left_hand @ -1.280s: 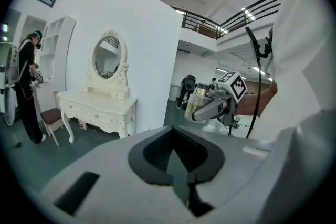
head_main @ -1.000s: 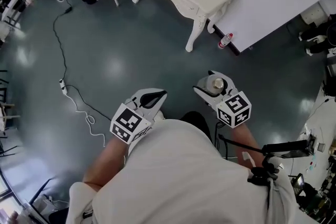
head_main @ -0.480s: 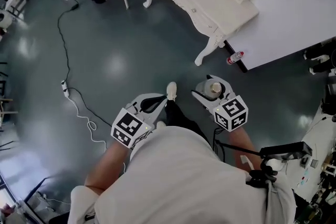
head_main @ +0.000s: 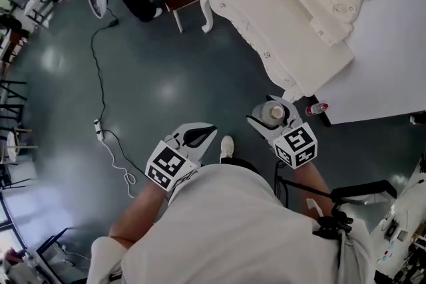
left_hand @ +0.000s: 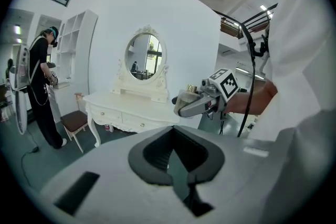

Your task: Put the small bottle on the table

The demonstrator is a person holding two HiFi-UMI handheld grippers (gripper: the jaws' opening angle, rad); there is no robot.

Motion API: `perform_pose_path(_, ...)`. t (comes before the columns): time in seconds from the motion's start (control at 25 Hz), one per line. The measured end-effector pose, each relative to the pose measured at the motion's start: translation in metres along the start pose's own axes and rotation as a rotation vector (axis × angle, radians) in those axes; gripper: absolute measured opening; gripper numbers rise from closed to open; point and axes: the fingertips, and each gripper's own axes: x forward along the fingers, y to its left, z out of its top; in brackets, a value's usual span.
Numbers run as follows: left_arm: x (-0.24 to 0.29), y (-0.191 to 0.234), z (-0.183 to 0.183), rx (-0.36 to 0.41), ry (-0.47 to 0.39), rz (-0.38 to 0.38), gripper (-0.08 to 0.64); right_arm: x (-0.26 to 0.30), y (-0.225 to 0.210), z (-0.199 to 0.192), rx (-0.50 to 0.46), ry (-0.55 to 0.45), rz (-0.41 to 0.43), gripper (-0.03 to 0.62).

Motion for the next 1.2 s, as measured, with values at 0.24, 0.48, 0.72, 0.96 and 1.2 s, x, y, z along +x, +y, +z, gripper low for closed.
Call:
perform_pose_path(0.24, -0.010, 0.025, 0.044, 0.016, -0.038, -0.014, 0.003, 0.023, -0.023, 0.038, -0.008, 0.006, -0.030, 0.338)
perform_pose_path(0.48, 0.029, 0.127, 0.066, -0.005, -0.035, -0.052, 0.002, 0.098, -0.099, 0.068, 0.011, 0.021, -0.071, 0.339)
perform_pose_path(0.72, 0.043, 0.225, 0.095, 0.031, -0.017, -0.157, 0.003, 0.162, -0.149, 0.112, 0.068, 0.033, -0.175, 0.339)
perform_pose_path(0.96, 0.042, 0.318, 0.139, 0.131, -0.009, -0.267, 0.003, 0.228, -0.203, 0.165, 0.106, 0.025, -0.292, 0.339)
perform_pose_path(1.2, 0.045, 0.396, 0.142, 0.135, 0.040, -0.307, 0.003, 0.281, -0.249, 0.188, 0.147, 0.021, -0.378, 0.339)
